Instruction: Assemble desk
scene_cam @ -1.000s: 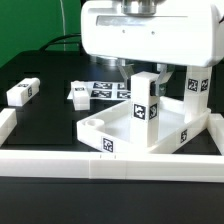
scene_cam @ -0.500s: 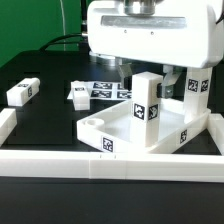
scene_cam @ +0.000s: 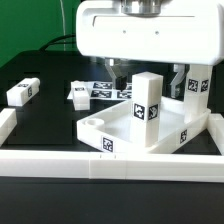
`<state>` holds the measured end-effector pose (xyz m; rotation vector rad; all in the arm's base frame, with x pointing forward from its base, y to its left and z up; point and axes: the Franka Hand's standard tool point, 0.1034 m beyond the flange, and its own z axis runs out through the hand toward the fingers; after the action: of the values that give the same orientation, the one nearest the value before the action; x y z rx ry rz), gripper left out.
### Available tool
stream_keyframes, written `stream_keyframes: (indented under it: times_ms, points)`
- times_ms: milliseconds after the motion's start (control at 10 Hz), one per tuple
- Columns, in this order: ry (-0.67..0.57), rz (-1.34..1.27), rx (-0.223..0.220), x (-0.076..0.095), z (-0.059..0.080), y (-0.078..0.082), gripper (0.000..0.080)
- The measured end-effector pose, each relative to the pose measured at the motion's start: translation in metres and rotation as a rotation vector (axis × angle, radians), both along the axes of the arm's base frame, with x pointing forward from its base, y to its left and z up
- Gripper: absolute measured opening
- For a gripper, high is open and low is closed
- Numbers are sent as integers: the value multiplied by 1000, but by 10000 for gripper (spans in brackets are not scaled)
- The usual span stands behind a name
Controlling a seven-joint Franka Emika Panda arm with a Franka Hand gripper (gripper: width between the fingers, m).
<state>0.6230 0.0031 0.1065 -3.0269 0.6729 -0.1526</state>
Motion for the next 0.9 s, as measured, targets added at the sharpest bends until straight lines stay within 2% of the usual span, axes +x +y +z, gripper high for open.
stream_keyframes:
  times_ms: [700,900]
  points:
    - [-7,529,-58,0,-1,-3,649]
    - [-4,695,-86,0,-1,-3,649]
